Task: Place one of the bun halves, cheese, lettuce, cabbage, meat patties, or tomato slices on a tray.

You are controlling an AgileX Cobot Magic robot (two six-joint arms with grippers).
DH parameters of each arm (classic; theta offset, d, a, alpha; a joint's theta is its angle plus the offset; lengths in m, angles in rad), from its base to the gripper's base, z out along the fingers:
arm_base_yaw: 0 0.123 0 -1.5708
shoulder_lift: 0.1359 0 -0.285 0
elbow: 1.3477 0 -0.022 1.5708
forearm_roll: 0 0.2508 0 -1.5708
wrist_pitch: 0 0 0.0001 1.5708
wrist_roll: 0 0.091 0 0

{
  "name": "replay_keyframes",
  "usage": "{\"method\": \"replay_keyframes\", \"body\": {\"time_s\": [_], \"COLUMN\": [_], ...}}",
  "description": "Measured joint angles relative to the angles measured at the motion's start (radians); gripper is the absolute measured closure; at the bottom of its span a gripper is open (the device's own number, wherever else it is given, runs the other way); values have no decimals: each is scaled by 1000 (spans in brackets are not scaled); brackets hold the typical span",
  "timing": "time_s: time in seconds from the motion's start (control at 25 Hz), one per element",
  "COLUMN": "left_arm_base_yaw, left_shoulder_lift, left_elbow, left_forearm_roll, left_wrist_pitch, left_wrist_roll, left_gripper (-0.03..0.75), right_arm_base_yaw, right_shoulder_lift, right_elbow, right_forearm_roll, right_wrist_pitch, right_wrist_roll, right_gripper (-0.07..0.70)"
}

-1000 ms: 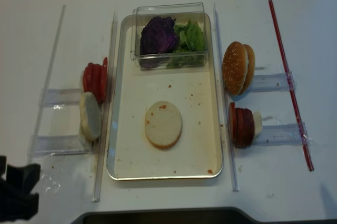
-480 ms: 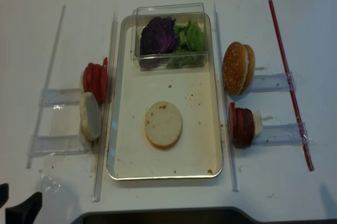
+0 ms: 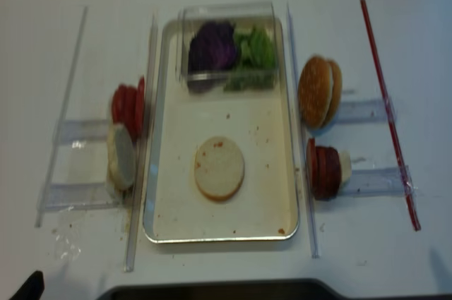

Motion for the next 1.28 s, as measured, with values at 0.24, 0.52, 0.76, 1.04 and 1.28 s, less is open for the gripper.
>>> {"method": "replay_keyframes", "body": {"time_s": [0.24, 0.52, 0.76, 1.04, 1.28], "left_arm_base_yaw": [0, 0, 0, 0, 0], "left_shoulder_lift": [0, 0, 0, 0, 0], "left_elbow": [9, 10, 10, 10, 10], "left_forearm_roll": [-11, -11, -11, -11, 8], "left_wrist_pitch": [8, 12, 12, 12, 12], "left_wrist_roll": [17, 17, 19, 19, 16], "left_gripper": [295, 295, 295, 295, 295], "right_arm_base_yaw": [0, 0, 0, 0, 0], "right_shoulder_lift": [0, 0, 0, 0, 0], "right_elbow": [0, 0, 0, 0, 0], "right_forearm_roll": [0, 0, 0, 0, 0], "right_wrist_pitch": [0, 0, 0, 0, 0], "right_wrist_roll": [0, 0, 0, -4, -4], "right_gripper": [118, 118, 118, 118, 118]}}
